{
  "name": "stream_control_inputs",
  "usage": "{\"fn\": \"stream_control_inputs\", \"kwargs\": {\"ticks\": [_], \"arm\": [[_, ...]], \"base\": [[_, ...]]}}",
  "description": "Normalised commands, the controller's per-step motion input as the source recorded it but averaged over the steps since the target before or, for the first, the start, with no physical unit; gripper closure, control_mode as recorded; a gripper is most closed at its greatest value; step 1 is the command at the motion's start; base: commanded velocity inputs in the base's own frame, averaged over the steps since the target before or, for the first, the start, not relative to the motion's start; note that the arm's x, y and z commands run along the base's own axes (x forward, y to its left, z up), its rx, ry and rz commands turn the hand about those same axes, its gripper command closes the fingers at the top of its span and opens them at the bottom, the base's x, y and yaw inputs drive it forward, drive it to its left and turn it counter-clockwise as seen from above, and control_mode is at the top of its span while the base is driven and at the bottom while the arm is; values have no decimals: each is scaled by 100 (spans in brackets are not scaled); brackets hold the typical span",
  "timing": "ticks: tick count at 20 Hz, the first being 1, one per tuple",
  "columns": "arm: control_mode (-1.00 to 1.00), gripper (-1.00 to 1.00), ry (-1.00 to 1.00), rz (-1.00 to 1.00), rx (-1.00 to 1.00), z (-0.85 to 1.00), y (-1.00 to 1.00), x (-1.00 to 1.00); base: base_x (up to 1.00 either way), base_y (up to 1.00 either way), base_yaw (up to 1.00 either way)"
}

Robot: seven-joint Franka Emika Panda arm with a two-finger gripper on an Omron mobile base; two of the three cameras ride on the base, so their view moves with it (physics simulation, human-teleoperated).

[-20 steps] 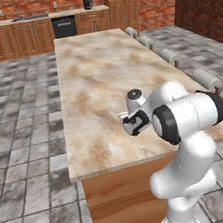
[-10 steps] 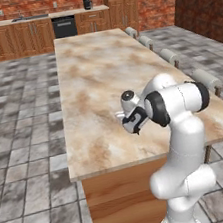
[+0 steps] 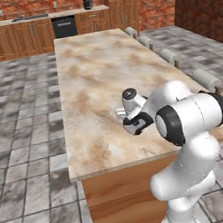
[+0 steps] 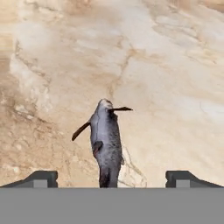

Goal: Open the fridge, remove the mango, potato, and fish, and place them on any counter.

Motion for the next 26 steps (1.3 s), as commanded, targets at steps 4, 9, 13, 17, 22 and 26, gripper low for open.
{"fn": "stream_control_inputs", "kwargs": {"ticks": [4, 9, 13, 17, 22, 26], "arm": [[-100, -100, -13, 0, 5, 100, 0, -70], [-100, -100, 0, 0, 2, 100, 0, -56], [-100, -100, 14, 6, 0, 100, 0, -66], [-100, -100, 32, 8, 0, 98, 0, -77], [-100, -100, 27, 13, 0, 49, -1, -86], [-100, -100, 10, 17, -1, 4, -15, -100]], "base": [[0, 0, 0], [0, 0, 0], [0, 0, 0], [0, 0, 0], [0, 0, 0], [0, 0, 0]]}}
